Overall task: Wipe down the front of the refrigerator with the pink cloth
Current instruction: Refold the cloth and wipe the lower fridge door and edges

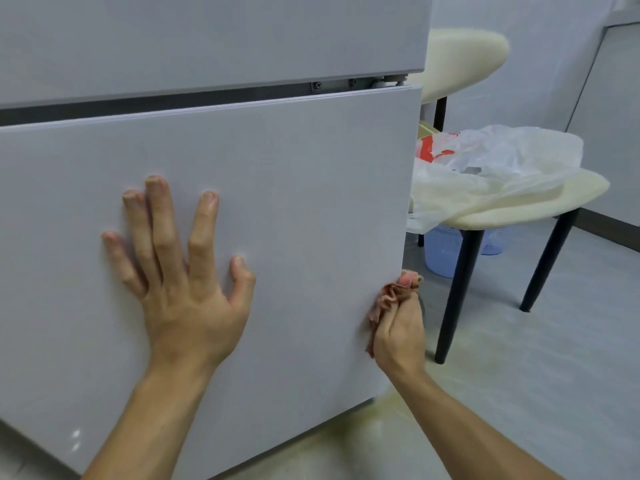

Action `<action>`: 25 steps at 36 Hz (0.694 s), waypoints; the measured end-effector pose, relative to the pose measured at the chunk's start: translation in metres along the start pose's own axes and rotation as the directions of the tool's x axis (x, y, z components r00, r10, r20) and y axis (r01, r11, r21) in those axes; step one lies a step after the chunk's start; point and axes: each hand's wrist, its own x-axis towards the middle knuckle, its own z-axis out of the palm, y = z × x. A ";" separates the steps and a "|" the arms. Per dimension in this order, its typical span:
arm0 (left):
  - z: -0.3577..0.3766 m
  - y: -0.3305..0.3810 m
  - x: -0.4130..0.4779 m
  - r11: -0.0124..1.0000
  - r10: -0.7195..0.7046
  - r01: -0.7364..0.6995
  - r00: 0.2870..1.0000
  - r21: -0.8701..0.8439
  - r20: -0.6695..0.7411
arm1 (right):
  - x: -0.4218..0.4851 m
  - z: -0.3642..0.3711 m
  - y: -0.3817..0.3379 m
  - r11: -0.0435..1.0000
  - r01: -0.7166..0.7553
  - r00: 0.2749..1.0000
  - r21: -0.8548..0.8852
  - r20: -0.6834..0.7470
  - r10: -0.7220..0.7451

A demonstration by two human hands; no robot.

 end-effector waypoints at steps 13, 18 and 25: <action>0.001 -0.001 0.000 1.000 0.009 -0.009 1.000 0.018 -0.002 | 0.135 -0.038 -0.198 0.920 0.277 0.920 0.278 -0.352 -0.170; 0.000 -0.002 -0.001 1.000 0.007 -0.007 1.000 0.008 0.004 | 0.116 -0.011 -0.171 0.914 0.259 0.898 0.311 -0.427 -0.109; 0.001 0.002 0.000 1.000 -0.012 0.012 1.000 0.022 -0.003 | 0.043 0.012 -0.071 0.974 0.047 0.956 0.223 -0.294 0.021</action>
